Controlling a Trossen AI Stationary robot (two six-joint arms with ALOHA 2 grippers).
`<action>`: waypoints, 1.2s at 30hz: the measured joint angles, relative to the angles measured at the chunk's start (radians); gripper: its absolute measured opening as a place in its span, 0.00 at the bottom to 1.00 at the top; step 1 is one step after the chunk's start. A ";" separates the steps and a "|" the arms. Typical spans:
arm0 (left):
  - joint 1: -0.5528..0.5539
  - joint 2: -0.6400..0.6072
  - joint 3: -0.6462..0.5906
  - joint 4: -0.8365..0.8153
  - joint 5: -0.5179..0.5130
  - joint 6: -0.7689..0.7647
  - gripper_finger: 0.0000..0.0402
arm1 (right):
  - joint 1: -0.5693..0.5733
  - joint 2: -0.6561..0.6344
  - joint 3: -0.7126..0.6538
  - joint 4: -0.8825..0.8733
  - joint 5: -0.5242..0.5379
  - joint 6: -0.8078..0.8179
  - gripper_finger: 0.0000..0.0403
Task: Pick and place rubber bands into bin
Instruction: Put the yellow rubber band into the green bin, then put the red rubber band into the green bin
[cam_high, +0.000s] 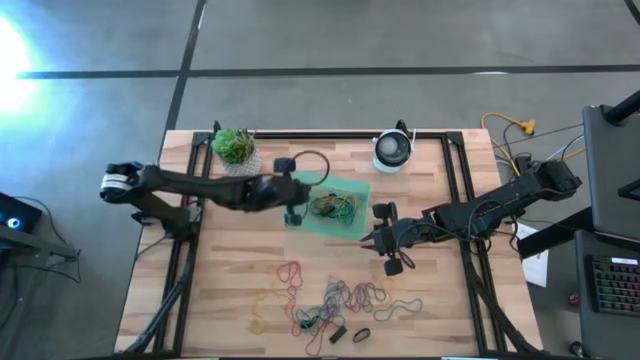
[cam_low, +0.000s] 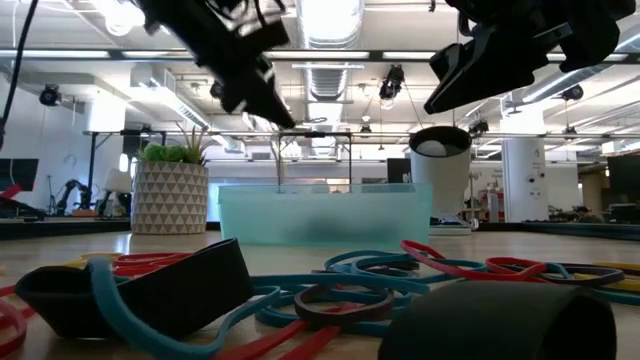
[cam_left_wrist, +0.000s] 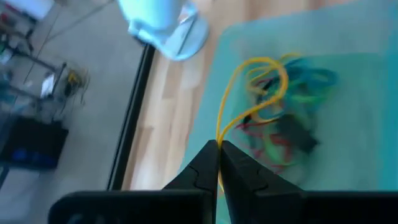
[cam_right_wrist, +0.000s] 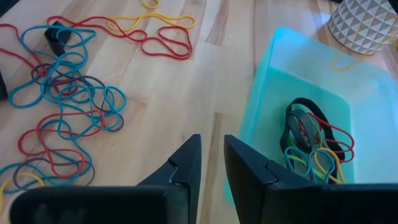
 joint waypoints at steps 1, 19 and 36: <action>0.020 0.013 0.000 0.007 0.003 -0.001 0.00 | 0.000 0.000 0.000 0.000 0.000 0.000 0.16; 0.088 0.184 0.008 0.027 0.074 -0.007 0.00 | 0.000 0.000 -0.006 -0.005 0.000 0.006 0.16; 0.059 0.138 0.024 -0.082 0.184 -0.138 0.23 | 0.000 0.000 -0.008 -0.038 0.000 0.029 0.15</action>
